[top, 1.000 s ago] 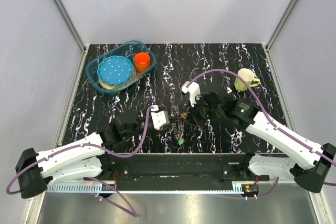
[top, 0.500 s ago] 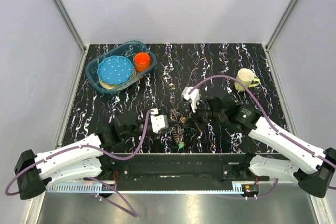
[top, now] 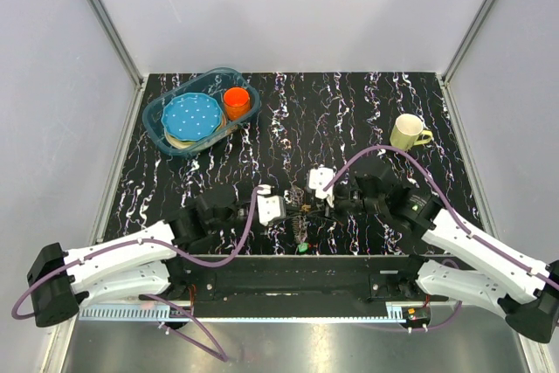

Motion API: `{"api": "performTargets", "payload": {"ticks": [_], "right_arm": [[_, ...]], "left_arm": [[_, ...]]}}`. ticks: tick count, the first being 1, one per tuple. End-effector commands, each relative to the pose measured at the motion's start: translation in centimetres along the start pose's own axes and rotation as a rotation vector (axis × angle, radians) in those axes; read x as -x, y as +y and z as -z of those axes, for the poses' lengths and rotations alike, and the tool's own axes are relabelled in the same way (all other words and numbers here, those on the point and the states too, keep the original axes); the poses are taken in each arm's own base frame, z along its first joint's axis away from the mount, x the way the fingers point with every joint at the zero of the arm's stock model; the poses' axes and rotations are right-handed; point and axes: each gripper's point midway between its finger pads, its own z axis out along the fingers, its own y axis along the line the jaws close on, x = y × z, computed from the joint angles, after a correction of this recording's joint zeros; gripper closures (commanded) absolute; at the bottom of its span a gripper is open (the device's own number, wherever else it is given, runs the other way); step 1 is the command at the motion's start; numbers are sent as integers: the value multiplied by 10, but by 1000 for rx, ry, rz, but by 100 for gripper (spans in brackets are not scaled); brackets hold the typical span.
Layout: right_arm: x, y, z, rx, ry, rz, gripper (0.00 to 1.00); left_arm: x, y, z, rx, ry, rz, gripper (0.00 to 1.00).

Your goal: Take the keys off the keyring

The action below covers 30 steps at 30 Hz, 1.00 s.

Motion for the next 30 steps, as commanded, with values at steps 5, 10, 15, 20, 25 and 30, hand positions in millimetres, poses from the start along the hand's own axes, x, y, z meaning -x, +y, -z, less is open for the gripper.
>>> {"api": "performTargets", "payload": {"ticks": [5, 10, 15, 20, 25, 30], "right_arm": [[44, -14, 3, -16, -139, 190, 100], [41, -9, 5, 5, -138, 216, 100], [33, -1, 2, 48, -117, 235, 100], [27, 4, -1, 71, -101, 266, 100], [13, 5, 2, 60, -39, 272, 100], [-5, 11, 10, 45, 10, 243, 100]], "left_arm": [[-12, 0, -6, -3, 48, 24, 100], [-12, 5, -7, 29, 56, 70, 100], [-12, 3, -11, 20, 58, 116, 100], [-13, 6, -14, 38, 67, 154, 100], [-23, 20, -12, 127, 107, 192, 100], [-36, 27, -6, 175, 154, 241, 100]]}}
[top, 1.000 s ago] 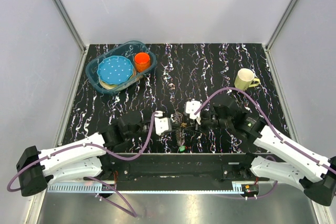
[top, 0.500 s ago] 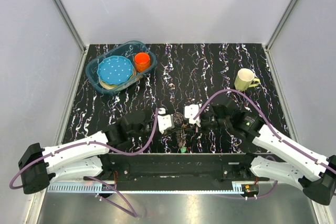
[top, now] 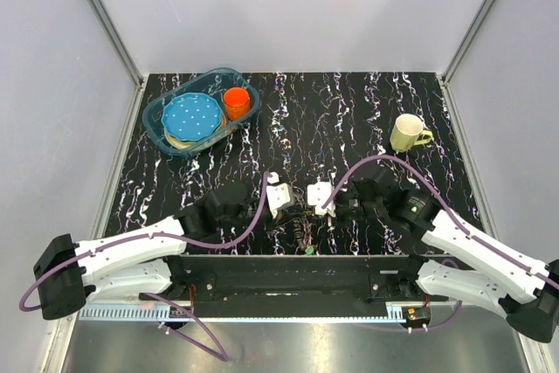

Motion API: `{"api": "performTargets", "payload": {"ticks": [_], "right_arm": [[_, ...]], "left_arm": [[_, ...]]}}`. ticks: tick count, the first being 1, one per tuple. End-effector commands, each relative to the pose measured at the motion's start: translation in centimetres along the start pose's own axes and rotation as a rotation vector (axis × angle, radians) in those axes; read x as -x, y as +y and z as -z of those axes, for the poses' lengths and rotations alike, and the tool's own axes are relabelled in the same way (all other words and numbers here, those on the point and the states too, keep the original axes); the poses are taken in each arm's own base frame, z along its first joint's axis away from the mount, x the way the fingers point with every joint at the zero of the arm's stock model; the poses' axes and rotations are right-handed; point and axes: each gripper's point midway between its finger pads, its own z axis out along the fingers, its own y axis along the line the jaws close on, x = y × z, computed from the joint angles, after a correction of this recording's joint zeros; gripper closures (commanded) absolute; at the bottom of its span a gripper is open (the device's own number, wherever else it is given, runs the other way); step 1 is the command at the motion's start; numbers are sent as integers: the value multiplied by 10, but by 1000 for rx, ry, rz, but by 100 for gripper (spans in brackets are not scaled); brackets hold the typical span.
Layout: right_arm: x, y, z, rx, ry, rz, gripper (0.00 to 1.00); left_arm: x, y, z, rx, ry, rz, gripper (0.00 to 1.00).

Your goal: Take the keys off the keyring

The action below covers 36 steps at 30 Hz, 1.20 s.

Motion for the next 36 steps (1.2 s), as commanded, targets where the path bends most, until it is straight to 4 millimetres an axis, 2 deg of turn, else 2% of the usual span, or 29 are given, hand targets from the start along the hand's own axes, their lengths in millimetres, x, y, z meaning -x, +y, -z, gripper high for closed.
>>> {"api": "performTargets", "payload": {"ticks": [1, 8, 16, 22, 26, 30, 36], "right_arm": [[16, 9, 16, -9, -68, 47, 100], [2, 14, 19, -12, -21, 26, 100], [-12, 17, 17, -16, 23, 3, 100], [-15, 15, 16, -29, 43, -8, 100], [-8, 10, 15, -39, 28, 4, 100], [14, -2, 14, -61, -25, 50, 100], [31, -15, 2, -43, -33, 113, 100]], "left_arm": [[-14, 27, 5, 139, 74, 54, 100], [-18, 42, 9, 218, 82, 89, 100], [-12, 54, 15, 276, 66, 109, 100], [-10, 61, 20, 303, 46, 118, 100], [-9, 54, 17, 260, 39, 118, 100], [-10, 52, 13, 246, 48, 122, 100], [-14, 52, 9, 230, 73, 124, 100]]}}
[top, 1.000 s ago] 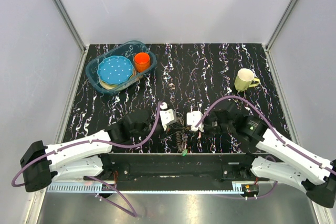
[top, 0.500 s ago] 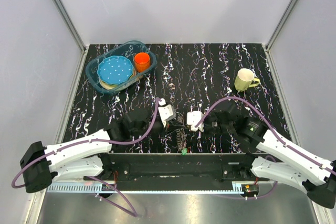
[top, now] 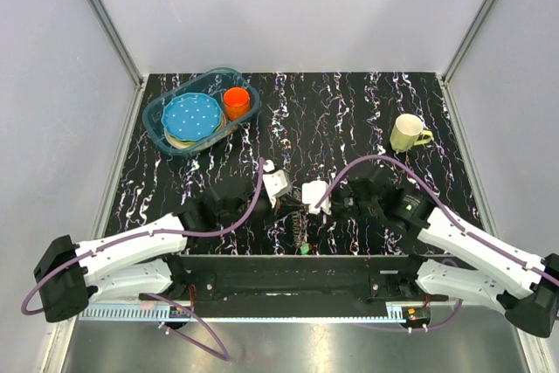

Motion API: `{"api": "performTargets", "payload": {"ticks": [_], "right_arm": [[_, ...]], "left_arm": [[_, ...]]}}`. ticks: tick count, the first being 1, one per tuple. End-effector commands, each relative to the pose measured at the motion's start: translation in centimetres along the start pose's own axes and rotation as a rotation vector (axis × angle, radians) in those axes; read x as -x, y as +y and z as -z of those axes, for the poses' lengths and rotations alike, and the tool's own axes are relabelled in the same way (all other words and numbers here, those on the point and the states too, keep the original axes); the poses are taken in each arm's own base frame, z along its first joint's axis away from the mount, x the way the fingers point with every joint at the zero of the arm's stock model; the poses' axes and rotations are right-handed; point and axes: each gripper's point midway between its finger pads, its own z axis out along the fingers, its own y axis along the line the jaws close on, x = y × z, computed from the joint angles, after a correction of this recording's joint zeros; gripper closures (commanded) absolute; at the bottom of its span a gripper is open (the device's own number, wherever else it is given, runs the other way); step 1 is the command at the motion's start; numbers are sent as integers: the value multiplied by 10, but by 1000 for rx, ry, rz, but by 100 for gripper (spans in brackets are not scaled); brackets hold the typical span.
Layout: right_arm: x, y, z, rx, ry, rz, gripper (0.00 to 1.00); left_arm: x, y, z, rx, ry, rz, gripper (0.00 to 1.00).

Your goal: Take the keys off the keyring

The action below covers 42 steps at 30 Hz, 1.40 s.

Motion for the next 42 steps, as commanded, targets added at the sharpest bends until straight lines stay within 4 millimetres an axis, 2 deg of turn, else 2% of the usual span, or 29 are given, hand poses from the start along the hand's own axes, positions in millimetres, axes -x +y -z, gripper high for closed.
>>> {"api": "performTargets", "payload": {"ticks": [1, 7, 11, 12, 13, 14, 16, 17, 22, 25, 35, 37, 42], "right_arm": [[40, -7, 3, 28, -83, 91, 100], [51, -12, -3, 46, -95, 120, 100], [49, 1, -6, 87, -93, 104, 100], [41, 7, -6, 99, -81, 77, 100], [38, 12, -7, 109, -78, 65, 100], [27, 19, -10, 120, -57, 43, 100], [23, 30, -9, 130, -52, -2, 100], [14, 33, -11, 125, -28, -22, 100], [-6, 40, -13, 117, 53, -79, 100], [-11, 39, -14, 106, 80, -95, 100], [-28, 46, -17, 82, 95, -158, 100], [-28, 47, -17, 86, 94, -158, 100], [-9, 37, -19, 70, 40, -115, 100]], "left_arm": [[-8, 36, 3, 153, 50, -8, 100], [-12, 37, -1, 155, 65, 0, 100], [-16, 46, -1, 213, 84, 52, 100], [-19, 49, 0, 231, 99, 63, 100], [-21, 60, 2, 293, 109, 89, 100], [-16, 68, 3, 334, 105, 109, 100], [-23, 82, 9, 410, 159, 168, 100], [-20, 85, 7, 416, 170, 178, 100], [-10, 90, 3, 440, 168, 209, 100], [-10, 94, 3, 470, 179, 226, 100], [0, 108, 17, 569, 115, 256, 100], [0, 110, 17, 580, 115, 258, 100], [0, 106, 10, 542, 116, 263, 100]]}}
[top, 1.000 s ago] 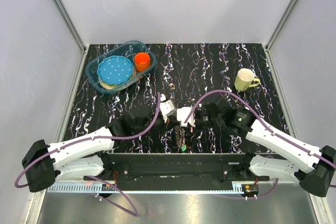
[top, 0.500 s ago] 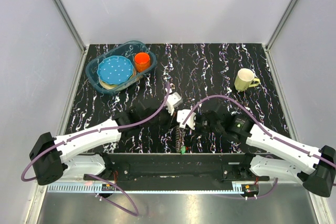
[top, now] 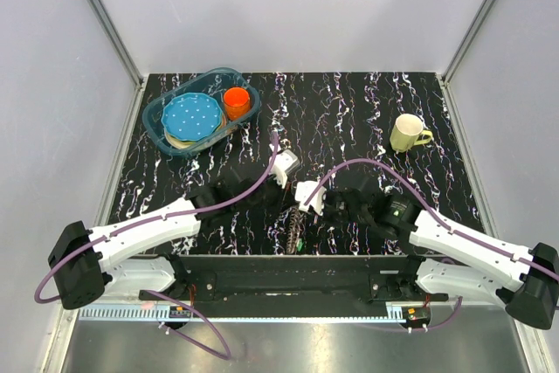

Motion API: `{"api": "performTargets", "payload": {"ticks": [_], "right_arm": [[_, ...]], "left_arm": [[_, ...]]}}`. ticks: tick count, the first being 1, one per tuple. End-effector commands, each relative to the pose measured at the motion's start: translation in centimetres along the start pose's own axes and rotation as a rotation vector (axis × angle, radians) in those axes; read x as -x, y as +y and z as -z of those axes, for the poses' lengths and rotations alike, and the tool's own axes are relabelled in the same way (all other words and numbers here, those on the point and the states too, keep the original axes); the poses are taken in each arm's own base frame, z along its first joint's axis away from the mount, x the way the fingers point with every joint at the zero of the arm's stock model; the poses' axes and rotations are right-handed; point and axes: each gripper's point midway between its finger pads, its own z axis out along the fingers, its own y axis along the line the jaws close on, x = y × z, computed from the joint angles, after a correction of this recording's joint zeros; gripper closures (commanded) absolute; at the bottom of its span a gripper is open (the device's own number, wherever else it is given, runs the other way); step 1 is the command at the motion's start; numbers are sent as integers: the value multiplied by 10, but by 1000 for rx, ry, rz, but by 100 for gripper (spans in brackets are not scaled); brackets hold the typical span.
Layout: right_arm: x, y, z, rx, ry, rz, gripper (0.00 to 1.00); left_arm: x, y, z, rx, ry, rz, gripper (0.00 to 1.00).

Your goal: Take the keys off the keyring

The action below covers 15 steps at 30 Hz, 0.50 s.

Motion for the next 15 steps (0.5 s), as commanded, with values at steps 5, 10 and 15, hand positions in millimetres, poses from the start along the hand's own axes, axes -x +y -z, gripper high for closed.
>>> {"api": "performTargets", "payload": {"ticks": [5, 10, 15], "right_arm": [[37, 19, 6, 117, -89, 90, 100], [49, 0, 2, 61, -82, 160, 100], [55, -5, -5, 63, -73, 220, 100]], "left_arm": [[41, 57, 6, 246, -150, 14, 100], [36, 48, 3, 194, -142, 19, 100], [35, 41, -1, 158, -143, 33, 100]]}}
